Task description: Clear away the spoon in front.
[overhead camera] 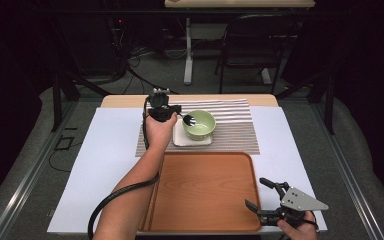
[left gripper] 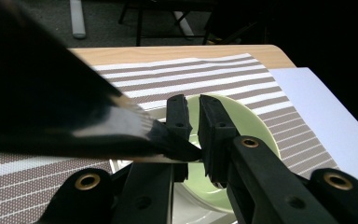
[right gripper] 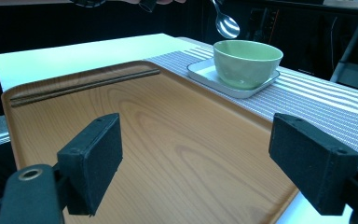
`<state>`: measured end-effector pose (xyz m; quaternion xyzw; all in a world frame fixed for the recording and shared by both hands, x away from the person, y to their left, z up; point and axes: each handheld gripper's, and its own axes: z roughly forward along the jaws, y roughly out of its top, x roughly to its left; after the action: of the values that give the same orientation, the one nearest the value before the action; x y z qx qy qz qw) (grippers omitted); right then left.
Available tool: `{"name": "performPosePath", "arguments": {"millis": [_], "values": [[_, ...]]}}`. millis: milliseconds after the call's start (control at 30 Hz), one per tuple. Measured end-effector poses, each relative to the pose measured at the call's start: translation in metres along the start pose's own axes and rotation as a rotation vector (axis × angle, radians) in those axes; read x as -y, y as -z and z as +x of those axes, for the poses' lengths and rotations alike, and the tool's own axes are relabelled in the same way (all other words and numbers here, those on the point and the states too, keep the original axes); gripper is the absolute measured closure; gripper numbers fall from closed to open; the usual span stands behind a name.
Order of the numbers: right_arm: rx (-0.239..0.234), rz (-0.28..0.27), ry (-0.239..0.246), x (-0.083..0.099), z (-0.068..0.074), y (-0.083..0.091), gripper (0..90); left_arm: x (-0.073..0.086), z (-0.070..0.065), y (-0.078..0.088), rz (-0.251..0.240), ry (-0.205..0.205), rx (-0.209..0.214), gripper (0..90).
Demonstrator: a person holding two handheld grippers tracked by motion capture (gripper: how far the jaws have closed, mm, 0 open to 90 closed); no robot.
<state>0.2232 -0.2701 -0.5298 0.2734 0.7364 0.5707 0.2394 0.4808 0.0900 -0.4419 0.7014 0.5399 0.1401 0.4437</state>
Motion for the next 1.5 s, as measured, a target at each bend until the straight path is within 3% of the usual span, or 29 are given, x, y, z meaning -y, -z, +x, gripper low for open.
{"name": "performPosePath", "arguments": {"millis": [367, 600, 833, 1233, 1500], "values": [[0.002, 0.002, -0.001, 0.0, 0.001, 0.0, 16.7, 0.002, 0.006, 0.018, 0.02, -0.002, 0.049, 82.5], [0.004, 0.004, -0.004, 0.0, 0.001, 0.0, 16.7, 0.013, 0.009, 0.036, 0.055, -0.053, 0.1, 82.4], [0.005, 0.006, 0.003, 0.0, 0.001, -0.001, 16.7, 0.034, 0.016, 0.054, 0.084, -0.057, 0.138, 82.4], [0.007, 0.012, 0.003, 0.001, 0.001, -0.002, 16.8, 0.078, 0.024, 0.084, 0.078, -0.03, 0.189, 82.4], [0.007, 0.013, 0.008, 0.001, 0.002, -0.003, 16.7, 0.108, 0.028, 0.104, 0.118, -0.032, 0.218, 82.5]]}}
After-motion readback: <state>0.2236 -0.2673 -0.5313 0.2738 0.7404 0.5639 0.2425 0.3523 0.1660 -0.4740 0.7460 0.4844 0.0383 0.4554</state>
